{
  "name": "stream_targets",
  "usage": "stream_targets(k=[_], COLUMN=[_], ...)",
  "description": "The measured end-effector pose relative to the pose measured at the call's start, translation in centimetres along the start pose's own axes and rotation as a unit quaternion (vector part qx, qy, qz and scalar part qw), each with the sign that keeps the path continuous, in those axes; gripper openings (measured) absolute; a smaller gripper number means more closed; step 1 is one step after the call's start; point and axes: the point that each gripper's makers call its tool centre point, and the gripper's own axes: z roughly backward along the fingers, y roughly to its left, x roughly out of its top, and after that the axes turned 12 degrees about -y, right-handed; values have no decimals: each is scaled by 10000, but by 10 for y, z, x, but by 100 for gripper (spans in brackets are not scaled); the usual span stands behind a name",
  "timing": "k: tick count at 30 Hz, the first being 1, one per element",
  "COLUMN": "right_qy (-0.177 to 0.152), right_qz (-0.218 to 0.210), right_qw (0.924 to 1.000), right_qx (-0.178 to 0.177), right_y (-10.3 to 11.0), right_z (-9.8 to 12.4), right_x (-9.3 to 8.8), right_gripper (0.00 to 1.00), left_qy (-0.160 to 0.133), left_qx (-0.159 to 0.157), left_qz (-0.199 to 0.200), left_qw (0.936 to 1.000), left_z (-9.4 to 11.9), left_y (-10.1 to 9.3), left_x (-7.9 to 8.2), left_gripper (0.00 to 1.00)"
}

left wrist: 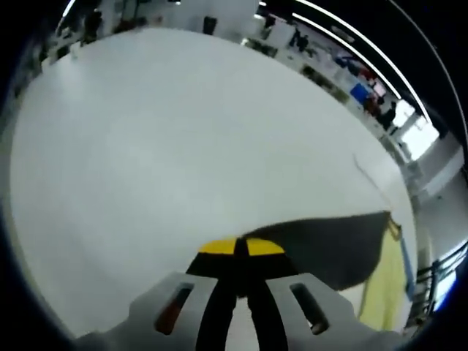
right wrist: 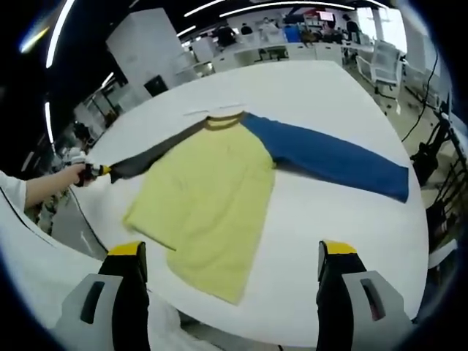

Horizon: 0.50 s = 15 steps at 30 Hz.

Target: Fold the garment on the visible template until the final outline fits inside the template.

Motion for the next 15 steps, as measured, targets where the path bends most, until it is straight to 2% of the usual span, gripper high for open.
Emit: stream_targets(k=[5,13,15], right_qy=[79,138,143], right_qz=[-21,-40,-48], right_qw=[10000,9999,9999], right_qx=[-29,-54,-67], right_y=[0,0,-1], right_z=[-3,-10,-10], right_x=[-4,-2,-1], right_gripper=[97,97,97], left_qy=[-6,45,50], left_qx=[78,163,167], left_qz=[-80,-595,-620], left_qw=[9999,9981,9979], left_z=[-10,-24,-24], left_y=[6,9,8], left_x=[1,2,2], left_gripper=[0,0,0])
